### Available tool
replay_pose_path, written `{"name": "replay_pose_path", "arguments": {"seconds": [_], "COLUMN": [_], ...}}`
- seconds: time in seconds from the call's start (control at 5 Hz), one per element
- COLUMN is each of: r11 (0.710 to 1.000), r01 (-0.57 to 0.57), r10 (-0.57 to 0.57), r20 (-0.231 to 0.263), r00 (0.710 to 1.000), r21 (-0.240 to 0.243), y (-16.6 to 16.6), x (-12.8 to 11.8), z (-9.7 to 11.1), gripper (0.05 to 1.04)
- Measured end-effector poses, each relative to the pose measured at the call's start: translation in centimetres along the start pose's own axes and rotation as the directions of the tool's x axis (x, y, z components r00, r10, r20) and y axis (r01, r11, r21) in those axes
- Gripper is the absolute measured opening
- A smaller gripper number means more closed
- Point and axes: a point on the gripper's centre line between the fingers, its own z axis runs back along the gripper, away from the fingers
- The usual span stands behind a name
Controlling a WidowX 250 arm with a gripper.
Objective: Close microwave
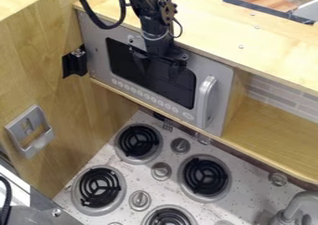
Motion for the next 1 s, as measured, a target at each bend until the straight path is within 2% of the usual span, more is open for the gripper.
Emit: {"name": "replay_pose_path", "arguments": {"seconds": [0.2, 0.4, 0.6, 0.8, 1.0], "r11": [0.999, 0.997, 0.992, 0.989, 0.989], "r01": [0.027, -0.059, -0.082, -0.12, -0.138], "r10": [-0.027, 0.053, 0.071, 0.105, 0.123], "r20": [0.011, 0.088, 0.111, 0.155, 0.245], "r00": [1.0, 0.995, 0.991, 0.982, 0.962], "r21": [0.023, 0.058, 0.097, 0.091, 0.044], "y": [0.5, 2.3, 3.9, 4.4, 4.2], "x": [0.2, 1.0, -1.7, -3.1, -3.2], "z": [0.5, 5.3, 8.4, 11.6, 15.3], "gripper": [0.999, 0.999, 0.999, 0.999, 0.999]}}
